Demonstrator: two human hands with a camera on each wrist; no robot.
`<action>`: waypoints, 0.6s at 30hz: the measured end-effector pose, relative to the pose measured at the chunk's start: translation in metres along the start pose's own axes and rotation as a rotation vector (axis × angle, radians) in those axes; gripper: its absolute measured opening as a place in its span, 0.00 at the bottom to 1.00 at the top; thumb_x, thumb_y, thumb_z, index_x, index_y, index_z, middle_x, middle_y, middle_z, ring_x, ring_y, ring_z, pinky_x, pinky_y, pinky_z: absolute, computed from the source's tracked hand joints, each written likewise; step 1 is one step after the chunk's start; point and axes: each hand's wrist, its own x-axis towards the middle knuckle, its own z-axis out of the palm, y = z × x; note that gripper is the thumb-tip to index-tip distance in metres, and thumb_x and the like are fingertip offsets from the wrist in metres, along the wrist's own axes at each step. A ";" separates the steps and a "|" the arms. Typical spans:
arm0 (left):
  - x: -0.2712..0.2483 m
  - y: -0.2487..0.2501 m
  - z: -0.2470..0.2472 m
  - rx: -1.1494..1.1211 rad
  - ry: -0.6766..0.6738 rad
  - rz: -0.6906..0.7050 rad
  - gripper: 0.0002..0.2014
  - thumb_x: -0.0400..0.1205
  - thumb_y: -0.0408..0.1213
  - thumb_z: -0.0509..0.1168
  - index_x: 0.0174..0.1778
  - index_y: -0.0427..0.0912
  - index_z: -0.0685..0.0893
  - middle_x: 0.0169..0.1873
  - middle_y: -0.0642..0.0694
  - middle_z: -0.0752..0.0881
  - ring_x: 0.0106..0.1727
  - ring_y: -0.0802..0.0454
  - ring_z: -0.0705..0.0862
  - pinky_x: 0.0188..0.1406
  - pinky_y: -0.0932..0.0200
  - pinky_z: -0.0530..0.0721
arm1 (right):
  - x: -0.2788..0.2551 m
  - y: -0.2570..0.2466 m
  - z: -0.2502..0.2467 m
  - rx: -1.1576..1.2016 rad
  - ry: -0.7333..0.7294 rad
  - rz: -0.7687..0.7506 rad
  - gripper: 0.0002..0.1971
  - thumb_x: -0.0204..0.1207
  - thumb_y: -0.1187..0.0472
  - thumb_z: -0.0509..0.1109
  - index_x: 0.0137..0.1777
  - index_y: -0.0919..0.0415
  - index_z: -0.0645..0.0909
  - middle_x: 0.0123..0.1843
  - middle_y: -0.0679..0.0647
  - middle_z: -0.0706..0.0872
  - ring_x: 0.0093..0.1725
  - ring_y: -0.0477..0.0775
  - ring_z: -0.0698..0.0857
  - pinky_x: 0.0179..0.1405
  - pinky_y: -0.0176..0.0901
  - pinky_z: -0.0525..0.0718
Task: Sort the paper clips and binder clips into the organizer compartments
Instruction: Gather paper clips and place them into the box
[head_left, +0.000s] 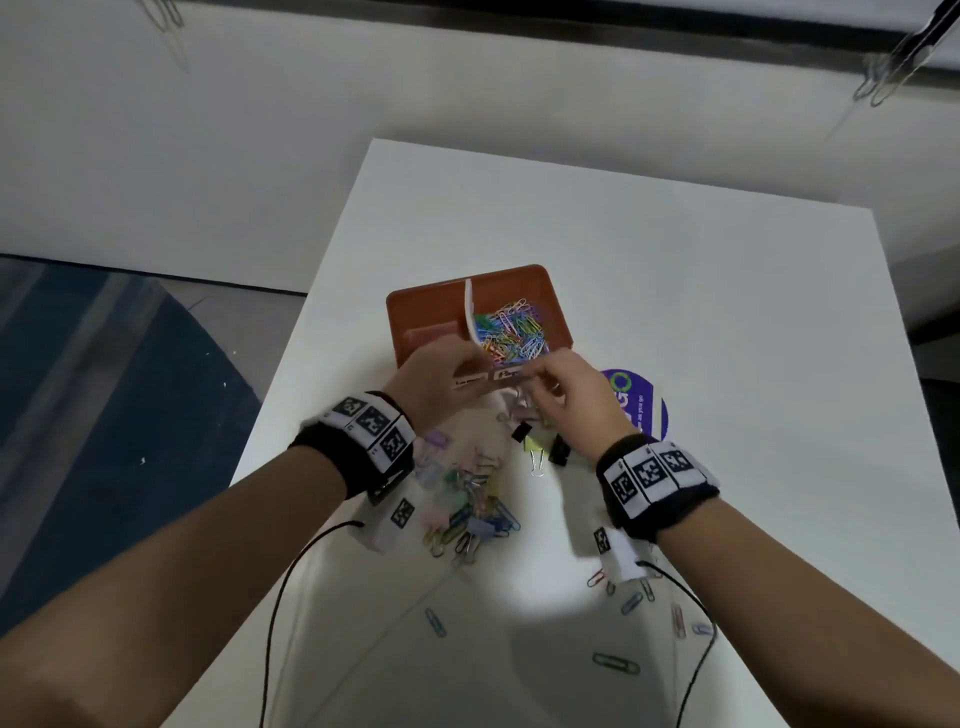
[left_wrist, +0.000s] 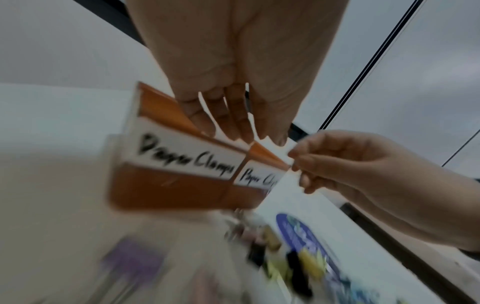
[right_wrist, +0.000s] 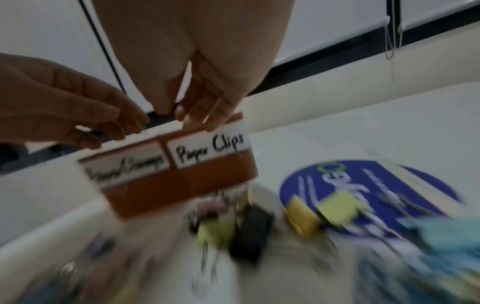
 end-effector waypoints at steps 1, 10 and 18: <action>-0.013 -0.005 0.002 -0.016 -0.001 -0.004 0.11 0.76 0.37 0.72 0.53 0.40 0.85 0.47 0.46 0.84 0.45 0.54 0.81 0.47 0.69 0.79 | -0.014 0.003 0.004 -0.020 -0.039 -0.013 0.05 0.77 0.62 0.69 0.50 0.60 0.85 0.47 0.54 0.84 0.41 0.49 0.80 0.43 0.39 0.78; -0.124 -0.046 0.040 -0.046 -0.124 -0.096 0.10 0.70 0.38 0.77 0.43 0.42 0.84 0.33 0.57 0.78 0.35 0.67 0.77 0.36 0.75 0.73 | -0.117 0.001 0.063 -0.229 -0.506 0.095 0.12 0.74 0.48 0.71 0.54 0.51 0.83 0.49 0.48 0.86 0.45 0.50 0.83 0.42 0.38 0.75; -0.175 -0.054 0.092 0.130 -0.460 -0.155 0.17 0.65 0.50 0.78 0.46 0.48 0.88 0.44 0.47 0.82 0.46 0.50 0.81 0.50 0.63 0.78 | -0.141 -0.010 0.109 -0.334 -0.477 0.101 0.13 0.73 0.50 0.69 0.56 0.50 0.83 0.57 0.50 0.86 0.56 0.56 0.84 0.55 0.45 0.80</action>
